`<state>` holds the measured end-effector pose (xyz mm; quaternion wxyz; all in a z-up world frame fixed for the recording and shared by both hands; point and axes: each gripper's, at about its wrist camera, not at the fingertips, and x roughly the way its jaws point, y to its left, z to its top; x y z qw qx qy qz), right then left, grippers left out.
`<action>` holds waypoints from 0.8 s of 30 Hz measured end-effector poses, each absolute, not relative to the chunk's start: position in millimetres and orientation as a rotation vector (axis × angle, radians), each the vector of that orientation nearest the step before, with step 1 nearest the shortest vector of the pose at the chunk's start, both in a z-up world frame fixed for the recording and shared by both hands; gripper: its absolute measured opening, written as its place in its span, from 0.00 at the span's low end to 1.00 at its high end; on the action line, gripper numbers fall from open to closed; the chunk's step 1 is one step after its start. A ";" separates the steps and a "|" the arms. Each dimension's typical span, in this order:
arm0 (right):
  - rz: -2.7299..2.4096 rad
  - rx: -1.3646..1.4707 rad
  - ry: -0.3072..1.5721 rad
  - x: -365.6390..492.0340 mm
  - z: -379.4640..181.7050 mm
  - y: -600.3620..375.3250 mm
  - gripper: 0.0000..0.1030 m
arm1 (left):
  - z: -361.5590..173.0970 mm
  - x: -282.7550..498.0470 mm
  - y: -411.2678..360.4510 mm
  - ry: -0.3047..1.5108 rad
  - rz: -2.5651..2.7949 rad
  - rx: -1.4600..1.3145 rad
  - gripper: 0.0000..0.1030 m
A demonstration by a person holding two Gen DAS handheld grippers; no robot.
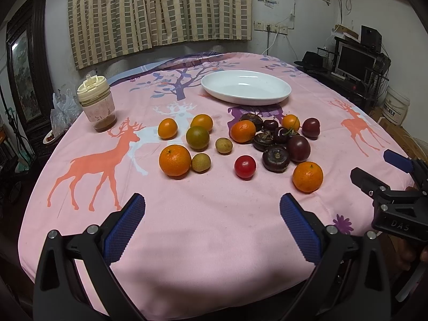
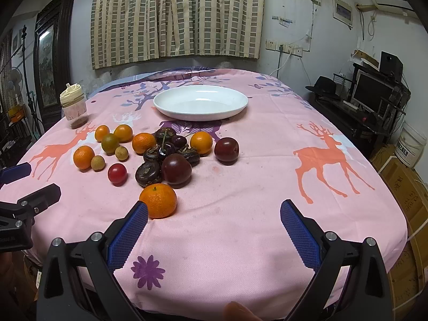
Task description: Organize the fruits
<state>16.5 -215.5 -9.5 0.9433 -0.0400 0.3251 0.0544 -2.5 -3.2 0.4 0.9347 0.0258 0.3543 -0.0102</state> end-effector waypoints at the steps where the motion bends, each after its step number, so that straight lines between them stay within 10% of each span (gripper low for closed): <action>1: 0.110 -0.082 0.662 16.5 -10.0 -213.9 0.96 | 0.4 -2.7 -3.0 0.724 -0.022 0.052 0.96; 24: 0.111 -0.082 0.661 16.0 -10.0 -214.5 0.96 | -2.3 -1.7 -1.8 0.729 -0.021 0.054 0.96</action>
